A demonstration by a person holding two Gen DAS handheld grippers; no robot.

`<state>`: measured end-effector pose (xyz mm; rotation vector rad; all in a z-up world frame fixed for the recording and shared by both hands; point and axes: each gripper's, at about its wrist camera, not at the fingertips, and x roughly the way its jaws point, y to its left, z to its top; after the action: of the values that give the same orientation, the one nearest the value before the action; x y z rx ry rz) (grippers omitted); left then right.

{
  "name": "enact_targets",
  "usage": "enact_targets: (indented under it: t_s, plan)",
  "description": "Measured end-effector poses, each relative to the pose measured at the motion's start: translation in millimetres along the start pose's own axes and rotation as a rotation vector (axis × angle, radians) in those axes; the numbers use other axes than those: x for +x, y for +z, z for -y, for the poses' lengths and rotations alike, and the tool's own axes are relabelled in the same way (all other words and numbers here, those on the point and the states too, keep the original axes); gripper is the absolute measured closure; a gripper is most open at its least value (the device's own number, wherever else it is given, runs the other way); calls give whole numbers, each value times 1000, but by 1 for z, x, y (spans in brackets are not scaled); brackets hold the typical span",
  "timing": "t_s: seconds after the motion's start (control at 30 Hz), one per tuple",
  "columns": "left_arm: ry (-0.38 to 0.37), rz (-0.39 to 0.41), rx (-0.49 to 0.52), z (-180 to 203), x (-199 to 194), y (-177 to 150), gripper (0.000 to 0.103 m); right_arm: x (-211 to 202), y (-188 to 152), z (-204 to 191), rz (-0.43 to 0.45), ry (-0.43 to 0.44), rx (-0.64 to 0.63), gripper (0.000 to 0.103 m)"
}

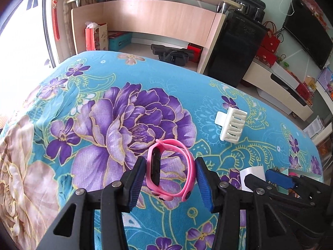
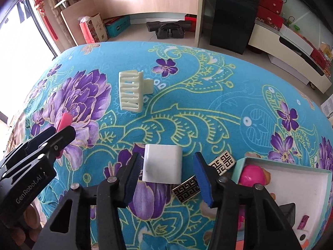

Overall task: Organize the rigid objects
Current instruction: 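Close the left tool on the pink band watch while the right tool closes on the white charger, then carry the pink band watch with the left tool while the right tool carries the white charger to the tray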

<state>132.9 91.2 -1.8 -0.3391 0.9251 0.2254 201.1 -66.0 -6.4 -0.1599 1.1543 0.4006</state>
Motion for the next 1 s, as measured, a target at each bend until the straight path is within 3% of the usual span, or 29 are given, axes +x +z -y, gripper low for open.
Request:
enact_targets:
  t_s: [0.17,0.63,0.83,1.0]
  plan:
    - [-2,-10,-16,-4,2,1,52,14,0,-11,-20,-46,-33,59]
    - [2,-20,-19,-7,1,-2,52,34,-2,-24,-18,-104,-36,59]
    - [-11,-14,-17,-8,-6,-6,52,25,-2,-20,-20,-100,-13,59]
    - [-9,-9,-4,-6,-11,-9,52,3,-12,-23,29,-80,6,59]
